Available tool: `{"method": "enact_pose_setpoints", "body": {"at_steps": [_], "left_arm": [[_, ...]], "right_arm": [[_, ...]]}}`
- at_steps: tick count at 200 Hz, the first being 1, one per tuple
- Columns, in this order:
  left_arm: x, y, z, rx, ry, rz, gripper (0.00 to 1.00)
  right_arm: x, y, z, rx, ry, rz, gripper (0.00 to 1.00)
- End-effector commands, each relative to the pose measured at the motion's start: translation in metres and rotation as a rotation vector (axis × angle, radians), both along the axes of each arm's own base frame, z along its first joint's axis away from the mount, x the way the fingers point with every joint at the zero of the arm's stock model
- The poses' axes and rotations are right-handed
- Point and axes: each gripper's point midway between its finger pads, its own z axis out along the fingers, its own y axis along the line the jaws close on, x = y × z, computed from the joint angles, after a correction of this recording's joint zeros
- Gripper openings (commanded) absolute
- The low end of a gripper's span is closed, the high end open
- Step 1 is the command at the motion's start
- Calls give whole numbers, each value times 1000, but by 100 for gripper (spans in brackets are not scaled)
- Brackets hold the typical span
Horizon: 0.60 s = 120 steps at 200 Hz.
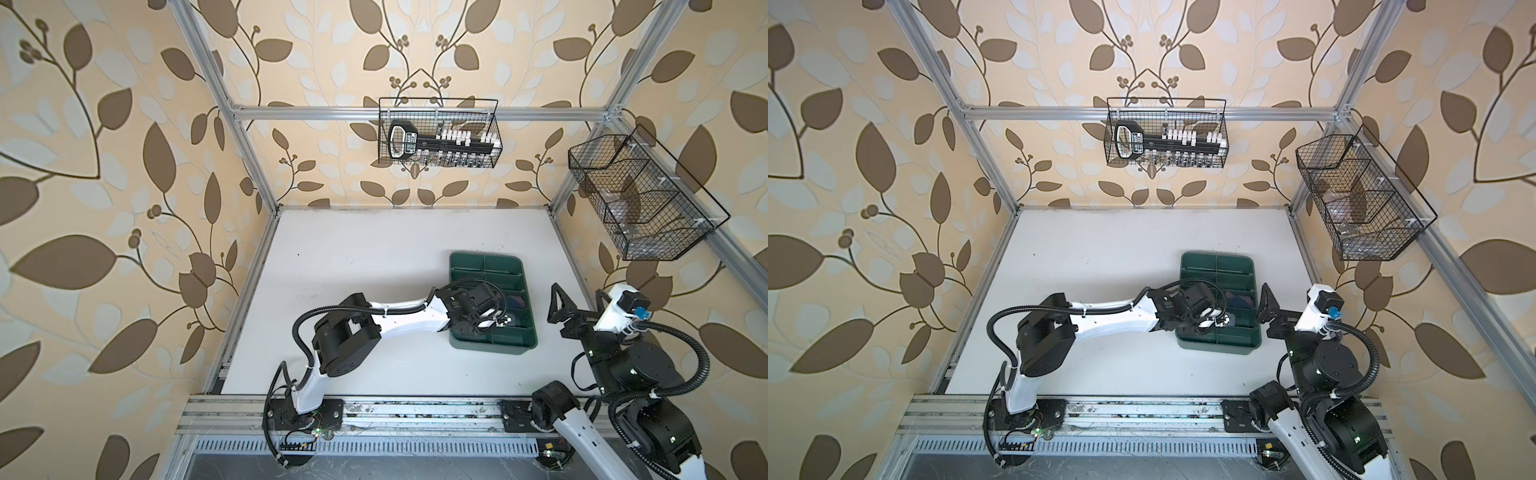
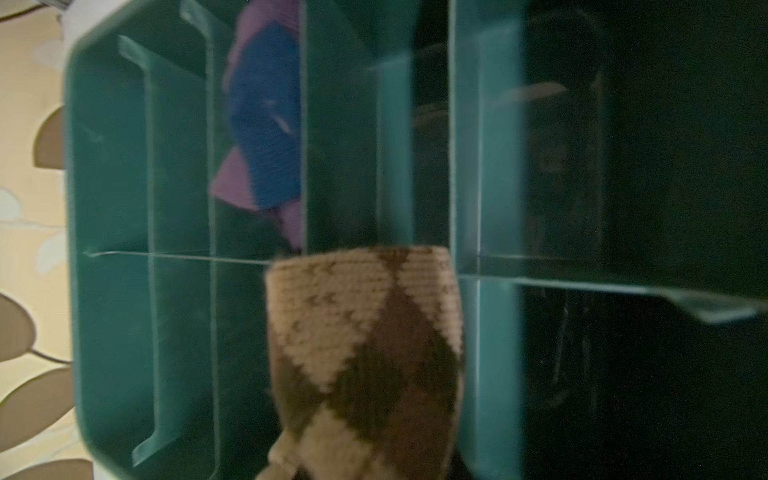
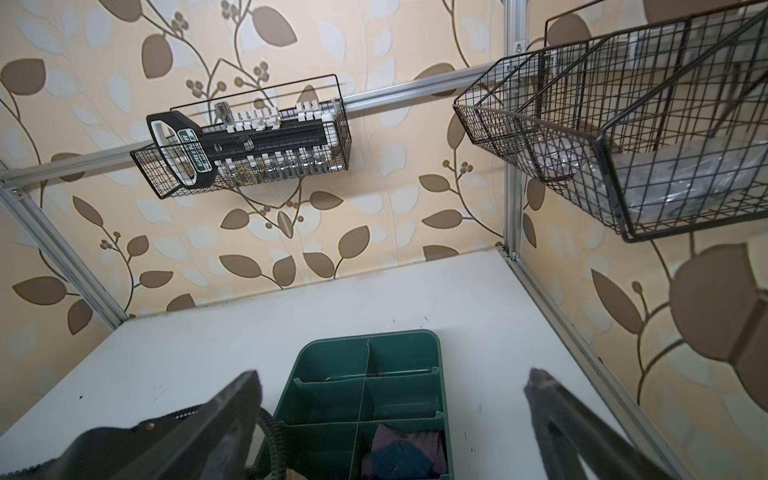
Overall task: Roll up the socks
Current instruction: 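Lift the rolled sock with the left gripper toward the tray while the right arm withdraws, then lower the rolled sock into a tray compartment and open the left gripper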
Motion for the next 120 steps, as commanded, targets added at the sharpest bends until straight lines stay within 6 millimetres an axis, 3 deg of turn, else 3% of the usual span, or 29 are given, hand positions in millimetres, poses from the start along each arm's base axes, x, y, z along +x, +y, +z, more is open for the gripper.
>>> {"method": "enact_pose_setpoints", "body": {"at_steps": [1, 25, 51, 87, 120], "left_arm": [[-12, -1, 1, 54, 59, -52, 0], [-28, 20, -22, 183, 289, -67, 0], [-30, 37, -40, 259, 457, -33, 0], [-13, 62, -45, 272, 492, 52, 0], [-6, 100, -43, 262, 478, 133, 0]], "right_arm": [[-2, 4, -7, 19, 15, 29, 100], [0, 8, -13, 14, 22, 46, 100], [2, 12, -17, 2, 24, 67, 100], [5, 19, -22, -22, 47, 98, 100], [11, 25, -28, -32, 62, 122, 100]]}}
